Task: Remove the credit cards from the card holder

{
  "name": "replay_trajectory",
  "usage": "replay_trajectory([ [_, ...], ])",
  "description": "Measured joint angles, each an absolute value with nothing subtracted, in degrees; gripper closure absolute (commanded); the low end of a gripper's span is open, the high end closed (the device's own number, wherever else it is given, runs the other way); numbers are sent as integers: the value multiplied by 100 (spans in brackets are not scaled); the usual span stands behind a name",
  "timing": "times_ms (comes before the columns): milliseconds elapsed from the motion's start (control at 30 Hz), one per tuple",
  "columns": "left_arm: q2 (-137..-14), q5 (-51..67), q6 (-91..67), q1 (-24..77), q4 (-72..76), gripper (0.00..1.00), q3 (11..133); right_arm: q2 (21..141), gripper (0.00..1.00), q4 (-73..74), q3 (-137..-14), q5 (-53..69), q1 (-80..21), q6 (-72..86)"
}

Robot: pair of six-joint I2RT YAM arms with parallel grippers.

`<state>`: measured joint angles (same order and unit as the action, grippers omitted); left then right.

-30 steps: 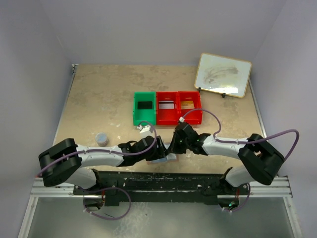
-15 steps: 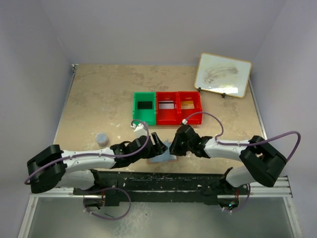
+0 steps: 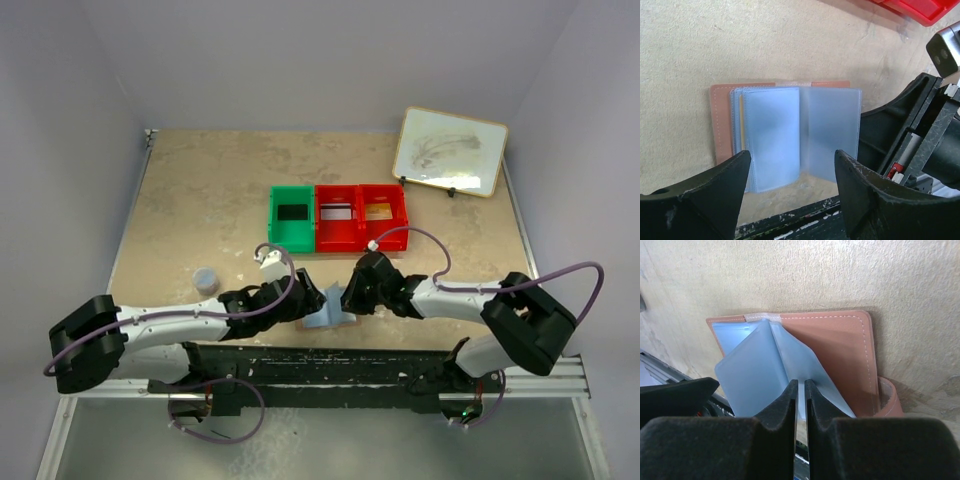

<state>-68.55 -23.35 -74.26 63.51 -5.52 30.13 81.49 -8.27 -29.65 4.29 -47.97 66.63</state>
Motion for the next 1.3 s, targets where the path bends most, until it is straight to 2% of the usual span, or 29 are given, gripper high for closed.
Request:
replay_trajectory([
  [1300, -7776, -1518, -7422, 6340, 803, 34, 2930, 8191, 85, -871, -2985, 403, -4799, 6737],
])
